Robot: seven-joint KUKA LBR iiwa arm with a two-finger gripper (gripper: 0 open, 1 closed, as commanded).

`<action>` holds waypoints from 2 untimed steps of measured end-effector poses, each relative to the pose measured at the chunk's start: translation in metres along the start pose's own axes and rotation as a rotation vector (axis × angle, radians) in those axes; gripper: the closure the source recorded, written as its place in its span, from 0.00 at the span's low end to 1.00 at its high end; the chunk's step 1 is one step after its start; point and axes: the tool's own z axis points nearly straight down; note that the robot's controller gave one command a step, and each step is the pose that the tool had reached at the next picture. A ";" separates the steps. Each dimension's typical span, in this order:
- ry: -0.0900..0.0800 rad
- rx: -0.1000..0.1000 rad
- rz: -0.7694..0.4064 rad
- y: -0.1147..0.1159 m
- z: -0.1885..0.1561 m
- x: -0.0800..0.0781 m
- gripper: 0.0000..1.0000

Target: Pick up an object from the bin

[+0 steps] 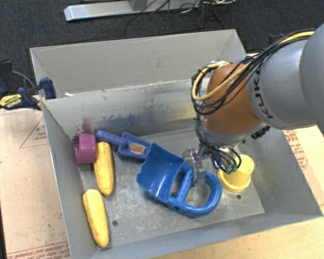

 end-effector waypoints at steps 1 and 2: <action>-0.001 0.000 0.005 0.005 -0.007 0.001 1.00; 0.000 -0.001 0.020 0.007 0.000 0.011 1.00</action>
Offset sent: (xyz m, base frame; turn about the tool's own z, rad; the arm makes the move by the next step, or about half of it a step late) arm -0.0108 0.0061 0.0005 0.0189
